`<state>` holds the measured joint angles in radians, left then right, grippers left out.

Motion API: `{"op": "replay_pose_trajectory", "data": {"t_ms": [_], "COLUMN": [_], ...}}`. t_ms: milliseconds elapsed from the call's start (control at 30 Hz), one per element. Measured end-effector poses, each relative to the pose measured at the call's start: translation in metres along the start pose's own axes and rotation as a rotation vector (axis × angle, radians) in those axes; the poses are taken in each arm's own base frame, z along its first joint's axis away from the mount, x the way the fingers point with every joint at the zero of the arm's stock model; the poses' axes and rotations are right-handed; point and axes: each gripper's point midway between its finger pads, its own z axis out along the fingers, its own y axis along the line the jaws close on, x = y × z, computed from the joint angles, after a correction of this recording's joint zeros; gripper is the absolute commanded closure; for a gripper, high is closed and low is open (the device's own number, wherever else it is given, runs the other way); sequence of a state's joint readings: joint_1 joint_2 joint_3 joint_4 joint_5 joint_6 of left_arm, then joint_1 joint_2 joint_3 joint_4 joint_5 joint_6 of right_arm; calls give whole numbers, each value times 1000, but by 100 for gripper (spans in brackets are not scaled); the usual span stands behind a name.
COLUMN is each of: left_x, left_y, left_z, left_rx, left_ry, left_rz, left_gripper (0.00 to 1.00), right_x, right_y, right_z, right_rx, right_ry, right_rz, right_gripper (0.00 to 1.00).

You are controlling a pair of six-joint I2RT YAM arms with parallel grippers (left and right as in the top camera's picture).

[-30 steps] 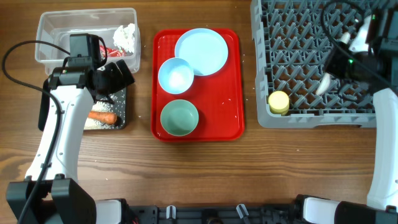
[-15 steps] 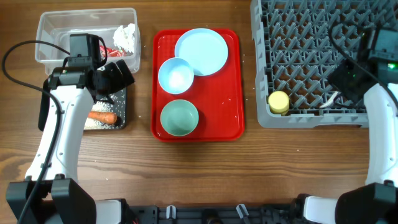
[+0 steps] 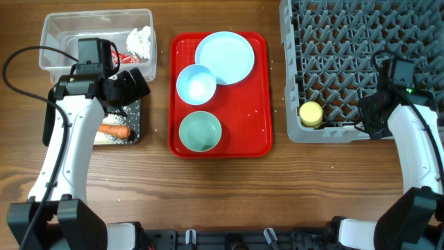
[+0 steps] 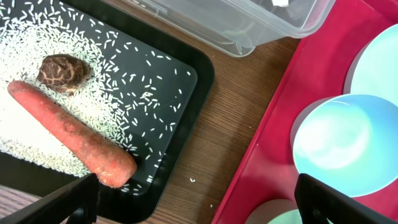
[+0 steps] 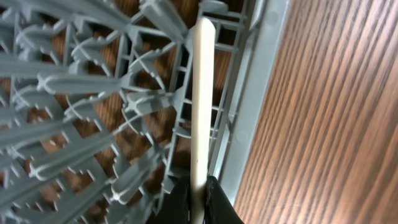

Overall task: Sort waste into correct bins and load items into the dishwasher rack
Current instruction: 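Carry the white spoon right and place it in the rack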

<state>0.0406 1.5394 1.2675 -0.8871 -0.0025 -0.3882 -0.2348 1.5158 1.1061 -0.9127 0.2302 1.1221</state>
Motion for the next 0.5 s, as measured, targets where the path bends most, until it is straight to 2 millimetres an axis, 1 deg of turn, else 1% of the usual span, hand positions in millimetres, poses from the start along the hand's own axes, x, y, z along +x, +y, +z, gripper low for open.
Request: {"op": "replay_pose_trajectory", "data": {"t_ms": [33, 100, 167, 300, 433, 467, 500], "left_x": [0, 0, 1, 1, 1, 1, 1], "left_y": [0, 0, 0, 0, 0, 0, 0], "left_z": [0, 0, 0, 0, 0, 0, 0], "left_rx": [0, 0, -2, -2, -2, -2, -2], "left_ry": [0, 1, 3, 4, 3, 4, 3], "left_rz": [0, 0, 0, 0, 0, 0, 0], "left_gripper": [0, 0, 0, 1, 0, 0, 0], "right_x": [-1, -4, -7, -13, -12, -12, -14], "right_y": [2, 6, 10, 22, 25, 29, 38], "right_z": [0, 0, -1, -1, -3, -5, -10], "right_rx": [-7, -25, -42, -87, -98, -113, -148], "right_ry": [-5, -20, -33, -54, -48, -47, -48], "right_rz": [17, 46, 57, 24, -72, -106, -151], "right_gripper": [36, 12, 0, 0, 0, 1, 1]}}
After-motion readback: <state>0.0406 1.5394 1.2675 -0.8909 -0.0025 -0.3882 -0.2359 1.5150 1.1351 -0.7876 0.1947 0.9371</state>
